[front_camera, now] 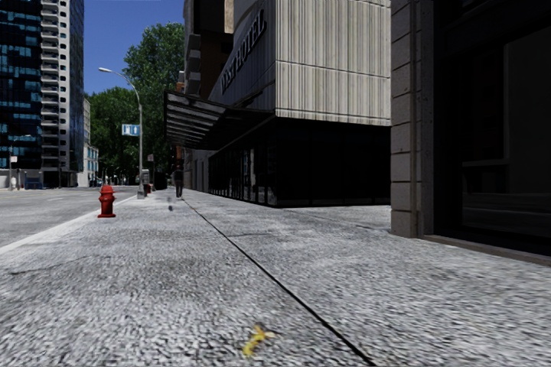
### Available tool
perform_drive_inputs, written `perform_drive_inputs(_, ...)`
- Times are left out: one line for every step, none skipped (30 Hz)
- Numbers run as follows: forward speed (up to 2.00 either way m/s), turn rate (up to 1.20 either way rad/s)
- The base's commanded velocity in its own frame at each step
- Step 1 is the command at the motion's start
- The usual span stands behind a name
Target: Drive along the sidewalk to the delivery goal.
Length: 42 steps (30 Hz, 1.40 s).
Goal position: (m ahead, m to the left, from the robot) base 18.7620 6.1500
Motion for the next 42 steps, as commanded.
perform_drive_inputs(2.0,0.0)
perform_drive_inputs(2.0,0.0)
perform_drive_inputs(2.0,0.0)
perform_drive_inputs(2.0,0.01)
perform_drive_inputs(2.0,0.12)
perform_drive_inputs(2.0,0.12)
perform_drive_inputs(2.0,0.22)
perform_drive_inputs(2.0,0.32)
perform_drive_inputs(2.0,0.36)
perform_drive_inputs(2.0,0.36)
perform_drive_inputs(2.0,0.37)
perform_drive_inputs(2.0,0.38)
perform_drive_inputs(2.0,0.4)
perform_drive_inputs(2.0,0.4)
perform_drive_inputs(2.0,0.41)
perform_drive_inputs(2.0,0.41)
perform_drive_inputs(2.0,0.41)
perform_drive_inputs(2.0,0.41)
perform_drive_inputs(2.0,0.41)
perform_drive_inputs(2.0,0.41)
perform_drive_inputs(2.0,0.41)
perform_drive_inputs(2.0,0.41)
perform_drive_inputs(2.0,0.4)
perform_drive_inputs(2.0,0.38)
perform_drive_inputs(2.0,0.38)
perform_drive_inputs(2.0,0.38)
perform_drive_inputs(2.0,0.38)
perform_drive_inputs(2.0,0.38)
perform_drive_inputs(2.0,0.38)
perform_drive_inputs(2.0,0.38)
perform_drive_inputs(2.0,0.38)
perform_drive_inputs(2.0,0.3)
perform_drive_inputs(2.0,0.12)
perform_drive_inputs(2.0,0.0)
perform_drive_inputs(2.0,0.0)
perform_drive_inputs(2.0,0.0)
perform_drive_inputs(2.0,0.0)
perform_drive_inputs(2.0,0.0)
perform_drive_inputs(2.0,0.0)
perform_drive_inputs(2.0,0.0)
perform_drive_inputs(2.0,0.0)
perform_drive_inputs(2.0,0.0)
